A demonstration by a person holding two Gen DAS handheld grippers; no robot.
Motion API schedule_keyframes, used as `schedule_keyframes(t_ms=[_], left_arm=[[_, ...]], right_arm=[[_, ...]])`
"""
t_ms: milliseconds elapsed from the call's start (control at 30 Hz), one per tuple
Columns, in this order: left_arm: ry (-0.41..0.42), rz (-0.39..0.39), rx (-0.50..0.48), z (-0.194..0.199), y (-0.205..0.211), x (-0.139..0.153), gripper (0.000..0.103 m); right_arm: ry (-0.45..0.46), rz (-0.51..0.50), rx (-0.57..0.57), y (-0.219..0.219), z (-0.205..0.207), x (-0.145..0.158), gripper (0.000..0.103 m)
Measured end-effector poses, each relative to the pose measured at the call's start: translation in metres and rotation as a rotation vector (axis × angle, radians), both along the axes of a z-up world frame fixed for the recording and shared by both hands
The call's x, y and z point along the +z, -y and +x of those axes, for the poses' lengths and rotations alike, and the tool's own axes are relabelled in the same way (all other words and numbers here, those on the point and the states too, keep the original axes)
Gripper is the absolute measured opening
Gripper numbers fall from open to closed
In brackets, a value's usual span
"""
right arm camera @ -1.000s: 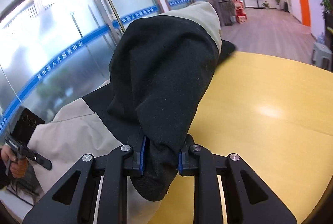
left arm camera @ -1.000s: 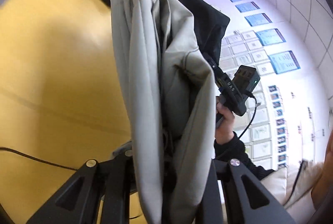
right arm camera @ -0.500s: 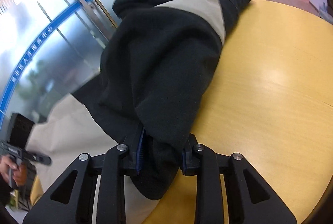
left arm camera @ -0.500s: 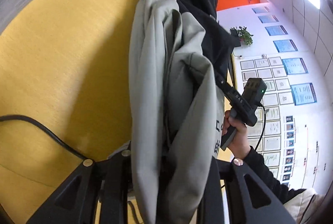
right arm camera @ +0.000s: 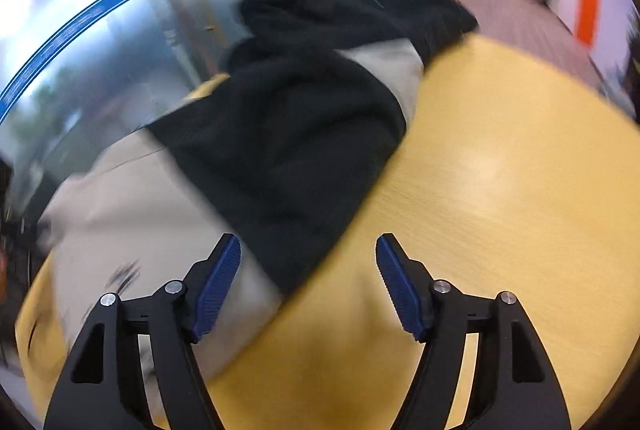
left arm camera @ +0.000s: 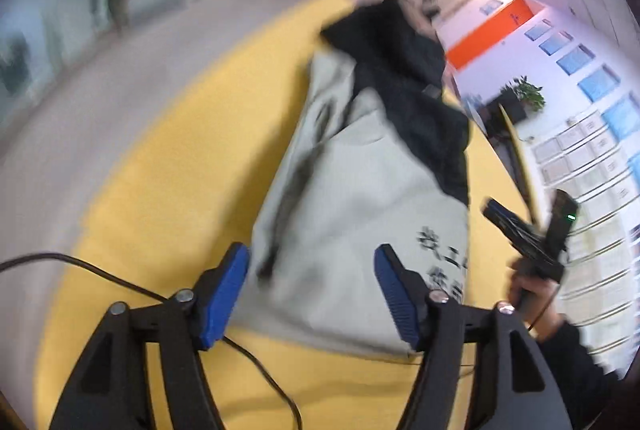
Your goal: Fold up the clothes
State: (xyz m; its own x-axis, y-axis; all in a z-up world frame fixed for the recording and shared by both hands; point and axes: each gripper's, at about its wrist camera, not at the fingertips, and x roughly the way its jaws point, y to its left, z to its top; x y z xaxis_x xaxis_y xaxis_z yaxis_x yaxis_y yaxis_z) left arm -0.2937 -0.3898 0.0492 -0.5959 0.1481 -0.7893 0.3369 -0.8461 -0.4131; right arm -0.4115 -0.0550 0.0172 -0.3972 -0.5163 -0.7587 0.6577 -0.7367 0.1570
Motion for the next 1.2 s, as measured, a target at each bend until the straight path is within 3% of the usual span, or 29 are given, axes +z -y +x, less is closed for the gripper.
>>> schedule_keyframes(t_ms=[67,200,300,467,533,600,800,900,1067,1200], left_arm=[[-0.048,-0.122,0.021,0.027,0.014,0.047,0.089],[-0.142,-0.199,0.032,0.124,-0.014,0.117,0.099],[-0.178,-0.232,0.027,0.16,-0.054,0.147,0.101],[-0.21,-0.38,0.014,0.189,-0.111,0.173,0.103],[-0.188,-0.443,0.024,0.185,-0.127,0.162,0.103],[-0.165,-0.458,0.04,0.178,-0.136,0.144,0.103],[-0.109,-0.397,0.113,0.141,-0.15,0.097,0.103],[-0.075,-0.397,0.153,0.126,-0.148,0.082,0.103],[-0.053,-0.443,0.179,0.107,-0.14,0.058,0.103],[-0.08,-0.403,0.173,0.1,-0.124,0.042,0.103]], right_arm=[[-0.074,0.031,0.075,-0.017,0.036,0.034,0.077],[-0.184,0.033,0.205,-0.042,0.109,0.108,0.092],[-0.189,0.016,0.255,-0.05,0.138,0.143,0.096],[-0.237,-0.004,0.331,-0.067,0.171,0.165,0.097],[-0.242,0.015,0.338,-0.065,0.185,0.165,0.099],[-0.23,0.048,0.338,-0.057,0.193,0.158,0.099],[-0.134,0.095,0.299,-0.033,0.215,0.139,0.1],[-0.132,0.13,0.277,-0.024,0.223,0.132,0.103],[-0.101,0.115,0.252,-0.007,0.22,0.11,0.103],[-0.09,0.129,0.227,0.007,0.208,0.084,0.103]])
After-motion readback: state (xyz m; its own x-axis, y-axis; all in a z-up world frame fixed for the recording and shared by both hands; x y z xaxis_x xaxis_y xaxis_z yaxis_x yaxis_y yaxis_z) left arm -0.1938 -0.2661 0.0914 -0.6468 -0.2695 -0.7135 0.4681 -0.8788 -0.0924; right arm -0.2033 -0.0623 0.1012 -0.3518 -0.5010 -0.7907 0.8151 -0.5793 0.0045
